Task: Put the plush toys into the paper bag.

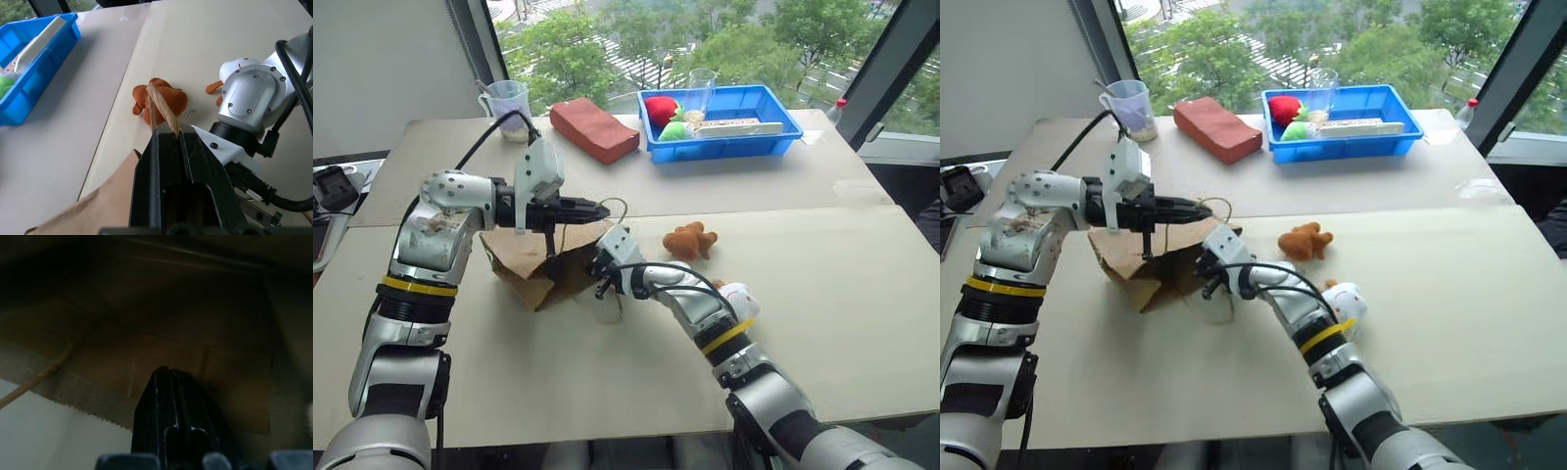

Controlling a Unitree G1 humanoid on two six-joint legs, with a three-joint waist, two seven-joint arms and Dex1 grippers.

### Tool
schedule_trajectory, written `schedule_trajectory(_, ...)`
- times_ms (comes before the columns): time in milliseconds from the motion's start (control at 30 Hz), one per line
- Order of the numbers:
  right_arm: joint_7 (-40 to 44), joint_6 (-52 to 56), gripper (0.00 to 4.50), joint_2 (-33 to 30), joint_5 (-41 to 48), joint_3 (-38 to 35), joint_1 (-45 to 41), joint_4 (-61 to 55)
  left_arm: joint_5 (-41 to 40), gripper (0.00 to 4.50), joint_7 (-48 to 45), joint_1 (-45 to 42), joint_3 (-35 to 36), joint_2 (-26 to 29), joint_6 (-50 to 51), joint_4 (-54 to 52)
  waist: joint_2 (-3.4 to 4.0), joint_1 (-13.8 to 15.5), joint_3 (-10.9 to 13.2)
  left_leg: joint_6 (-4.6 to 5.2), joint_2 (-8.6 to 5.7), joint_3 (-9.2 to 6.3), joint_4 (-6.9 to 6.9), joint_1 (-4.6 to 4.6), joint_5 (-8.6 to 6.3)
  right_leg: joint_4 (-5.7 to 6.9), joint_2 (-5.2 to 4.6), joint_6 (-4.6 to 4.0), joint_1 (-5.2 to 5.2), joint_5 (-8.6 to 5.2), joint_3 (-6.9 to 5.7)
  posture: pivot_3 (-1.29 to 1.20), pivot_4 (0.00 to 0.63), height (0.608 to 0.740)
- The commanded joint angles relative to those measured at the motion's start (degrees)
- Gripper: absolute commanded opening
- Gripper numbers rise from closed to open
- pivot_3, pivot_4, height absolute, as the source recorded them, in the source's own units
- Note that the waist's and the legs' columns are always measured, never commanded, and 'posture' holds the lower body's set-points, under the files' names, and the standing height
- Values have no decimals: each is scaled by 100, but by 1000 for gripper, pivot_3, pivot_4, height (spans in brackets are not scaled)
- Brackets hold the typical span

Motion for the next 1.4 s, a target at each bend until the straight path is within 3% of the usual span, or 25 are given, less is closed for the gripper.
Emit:
schedule_trajectory(33, 35, -153, 42, -19, -18, -105, 127, -246, -85, 0, -17, 39, 161, 87, -125, -170, 0, -1, 0, 0, 0, -2, -1, 1, 0, 2, 1, 0, 0, 0, -1, 0, 150, 740)
schedule_trajectory(200, 194, -104, 42, -86, -88, -10, 205, -380, -124, 0, 7, 74, 182, 63, -87, -235, 0, 25, 0, 0, -1, -7, 4, -5, 0, 2, 2, 0, 1, 0, -1, 0, 150, 740)
schedule_trajectory(467, -153, -81, 42, 233, -403, -32, -190, 339, -159, 0, 66, -59, 239, 50, -105, -158, 0, 3, 0, 1, -2, -8, 3, -1, 0, 4, 2, 0, 0, 0, -1, 0, 150, 740)
schedule_trajectory(1033, -215, 386, 42, -23, -714, 117, -62, 405, -250, 0, 1747, -1380, 1615, 76, -582, 909, 0, 26, 0, -1, -6, -19, 4, 4, 1, 7, 2, 0, 8, 0, -4, 0, 150, 740)
schedule_trajectory(1267, -188, 311, 42, -170, -619, 13, 51, 310, -340, 0, 1822, -898, 1524, -146, -573, 520, 2, 27, -1, -5, -7, -22, 4, 2, 3, 7, 2, 0, 9, 0, -4, 0, 150, 740)
schedule_trajectory(1400, 142, 120, 42, -46, -17, -386, 198, -520, -332, 0, 1583, -346, 1236, -206, -419, 54, 1, 35, -1, -5, -8, -25, 3, 0, 3, 8, 1, 0, 9, 0, -4, 0, 150, 740)
